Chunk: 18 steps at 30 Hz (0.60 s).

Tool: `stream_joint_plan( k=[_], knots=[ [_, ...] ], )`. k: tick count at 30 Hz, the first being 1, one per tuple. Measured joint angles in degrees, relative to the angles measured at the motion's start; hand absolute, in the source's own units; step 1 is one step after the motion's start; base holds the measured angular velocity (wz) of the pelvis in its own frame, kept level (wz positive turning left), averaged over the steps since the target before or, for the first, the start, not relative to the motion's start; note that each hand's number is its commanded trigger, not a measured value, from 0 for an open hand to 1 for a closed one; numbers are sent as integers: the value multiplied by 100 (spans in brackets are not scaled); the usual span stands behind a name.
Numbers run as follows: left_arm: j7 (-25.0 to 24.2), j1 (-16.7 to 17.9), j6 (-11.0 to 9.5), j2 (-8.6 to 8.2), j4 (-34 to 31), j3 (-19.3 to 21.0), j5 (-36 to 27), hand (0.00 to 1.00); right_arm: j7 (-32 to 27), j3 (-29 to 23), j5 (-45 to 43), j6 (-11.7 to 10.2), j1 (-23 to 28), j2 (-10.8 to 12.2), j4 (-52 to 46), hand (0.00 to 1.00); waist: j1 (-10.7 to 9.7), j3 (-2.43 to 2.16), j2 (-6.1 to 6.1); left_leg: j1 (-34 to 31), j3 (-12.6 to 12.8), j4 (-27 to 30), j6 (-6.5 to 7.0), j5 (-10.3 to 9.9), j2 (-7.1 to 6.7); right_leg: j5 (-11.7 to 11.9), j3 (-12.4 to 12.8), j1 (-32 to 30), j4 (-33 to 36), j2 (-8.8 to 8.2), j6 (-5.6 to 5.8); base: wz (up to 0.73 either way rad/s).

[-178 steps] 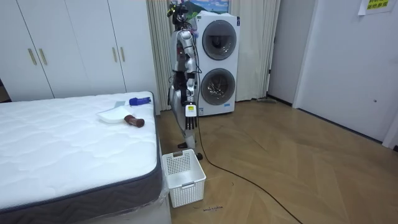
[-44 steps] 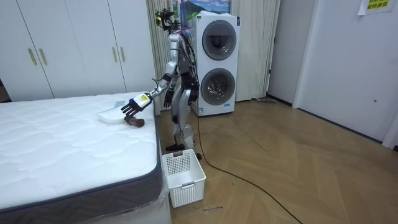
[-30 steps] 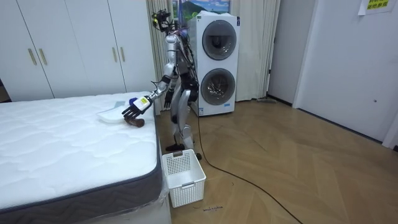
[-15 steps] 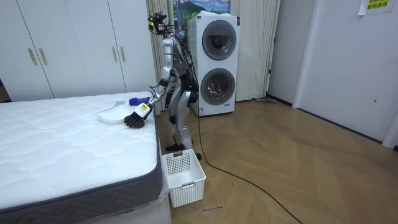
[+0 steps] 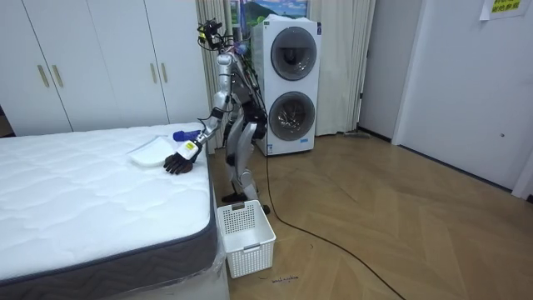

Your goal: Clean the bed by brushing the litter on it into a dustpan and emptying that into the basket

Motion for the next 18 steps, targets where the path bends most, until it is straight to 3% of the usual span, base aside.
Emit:
stream_joint_plan(
  k=[8,14,15,16,17,18],
  knots=[
    [-5,-244,170,13,24,-17,52,0,14,11,-4,6,86,-39,-167,0,1,-2,12,-220,3,264,21,-39,4,-16,2,-182,174,-32,6,0],
    [-11,-366,292,45,21,-389,81,0,22,79,10,9,86,-48,-217,0,1,6,34,-277,8,328,-3,-54,9,34,12,-208,142,-24,45,0],
    [-11,-376,331,61,20,-423,158,36,21,94,11,9,86,-48,-220,0,2,6,35,-292,18,330,-4,-49,10,50,23,-230,143,-21,41,-4],
    [-12,-377,378,79,21,-472,195,57,21,120,22,9,87,-53,-222,0,1,9,39,-293,31,329,-5,-46,11,59,29,-236,145,-20,36,-4],
    [-11,-378,392,81,21,-491,196,96,21,126,23,9,90,-58,-224,0,-4,10,43,-293,34,329,-5,-46,11,60,32,-237,149,-21,35,0],
    [-11,-392,429,82,21,-539,196,100,19,170,25,10,91,-67,-224,0,-16,16,57,-293,43,323,3,-39,10,60,32,-239,154,-29,36,0]
  ],
)
